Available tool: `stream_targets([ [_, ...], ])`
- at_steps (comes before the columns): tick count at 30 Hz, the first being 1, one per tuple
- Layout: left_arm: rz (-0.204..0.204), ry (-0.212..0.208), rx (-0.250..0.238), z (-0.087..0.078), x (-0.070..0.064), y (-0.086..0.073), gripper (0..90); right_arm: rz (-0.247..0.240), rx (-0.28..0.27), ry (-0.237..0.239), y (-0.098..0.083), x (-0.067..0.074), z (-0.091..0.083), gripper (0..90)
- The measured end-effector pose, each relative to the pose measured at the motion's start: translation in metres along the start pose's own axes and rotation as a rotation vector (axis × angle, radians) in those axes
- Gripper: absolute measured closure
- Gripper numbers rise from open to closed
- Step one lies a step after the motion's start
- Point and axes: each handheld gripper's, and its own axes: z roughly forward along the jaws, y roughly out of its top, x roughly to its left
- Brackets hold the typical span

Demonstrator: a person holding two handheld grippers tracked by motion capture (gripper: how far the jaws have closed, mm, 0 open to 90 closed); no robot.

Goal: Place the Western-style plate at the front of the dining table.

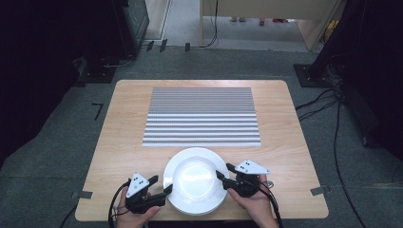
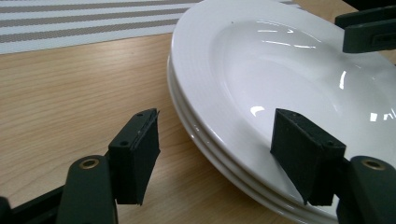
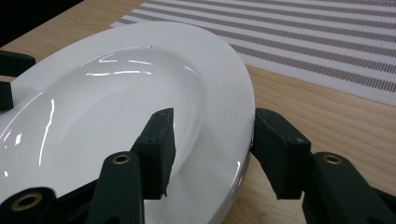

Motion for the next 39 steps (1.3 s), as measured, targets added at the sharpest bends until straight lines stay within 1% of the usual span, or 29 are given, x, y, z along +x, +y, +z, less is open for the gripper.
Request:
stream_targets([
  [2, 0.006, -0.010, 0.001, 0.001, -0.001, 0.000, 34.9, 0.004, 0.010, 0.006, -0.003, -0.002, 0.000, 52.4],
  [5, 0.006, -0.026, 0.007, 0.001, -0.002, -0.001, 35.7, -0.015, 0.020, 0.009, -0.007, -0.002, -0.002, 51.9],
  [8, 0.002, -0.036, 0.010, 0.001, -0.001, -0.001, 35.6, -0.016, 0.025, 0.016, -0.008, -0.001, -0.003, 51.2],
  [12, 0.001, -0.063, 0.022, 0.003, -0.002, -0.001, 35.9, -0.012, 0.027, 0.034, -0.008, -0.003, -0.007, 51.3],
  [13, 0.003, -0.060, 0.021, 0.004, -0.004, -0.001, 36.1, -0.013, 0.023, 0.038, -0.008, -0.004, -0.008, 52.1],
  [14, 0.009, -0.052, 0.022, 0.004, -0.005, -0.001, 35.4, -0.011, 0.015, 0.038, -0.008, -0.004, -0.009, 54.6],
  [17, 0.007, -0.048, 0.021, 0.004, -0.005, -0.001, 35.5, -0.016, 0.009, 0.035, -0.008, -0.004, -0.013, 58.2],
  [21, 0.010, -0.044, 0.020, 0.004, -0.006, -0.001, 35.7, -0.009, 0.005, 0.030, -0.008, -0.004, -0.013, 60.3],
  [23, 0.012, -0.043, 0.018, 0.004, -0.006, -0.001, 35.7, -0.015, -0.001, 0.029, -0.008, -0.004, -0.014, 61.1],
  [25, 0.011, -0.046, 0.019, 0.004, -0.005, -0.001, 35.7, -0.015, -0.003, 0.034, -0.008, -0.005, -0.014, 61.3],
  [27, 0.010, -0.051, 0.019, 0.004, -0.004, -0.001, 35.7, -0.010, -0.001, 0.050, -0.007, -0.007, -0.015, 61.0],
  [29, 0.006, -0.059, 0.018, 0.004, -0.004, -0.001, 35.7, 0.010, -0.003, 0.078, -0.006, -0.011, -0.015, 60.7],
  [31, 0.006, -0.061, 0.017, 0.004, -0.003, -0.001, 36.3, 0.055, -0.013, 0.121, -0.005, -0.017, -0.016, 62.5],
  [32, 0.008, -0.060, 0.015, 0.003, -0.002, -0.001, 37.2, 0.074, -0.018, 0.134, -0.004, -0.020, -0.017, 64.6],
  [34, -0.002, -0.064, 0.006, 0.002, 0.000, -0.001, 40.6, 0.116, -0.034, 0.172, -0.003, -0.027, -0.019, 71.0],
  [35, -0.008, -0.062, 0.001, 0.001, 0.001, -0.001, 42.5, 0.148, -0.047, 0.194, -0.003, -0.031, -0.021, 73.2],
  [36, -0.010, -0.061, -0.007, 0.000, 0.002, -0.001, 44.7, 0.163, -0.050, 0.194, -0.003, -0.032, -0.023, 74.0],
  [37, -0.010, -0.060, -0.010, 0.000, 0.003, 0.000, 47.3, 0.164, -0.054, 0.183, -0.003, -0.034, -0.024, 74.4],
  [39, -0.008, -0.063, -0.015, -0.001, 0.003, 0.000, 49.1, 0.163, -0.065, 0.175, -0.003, -0.034, -0.026, 73.5],
])
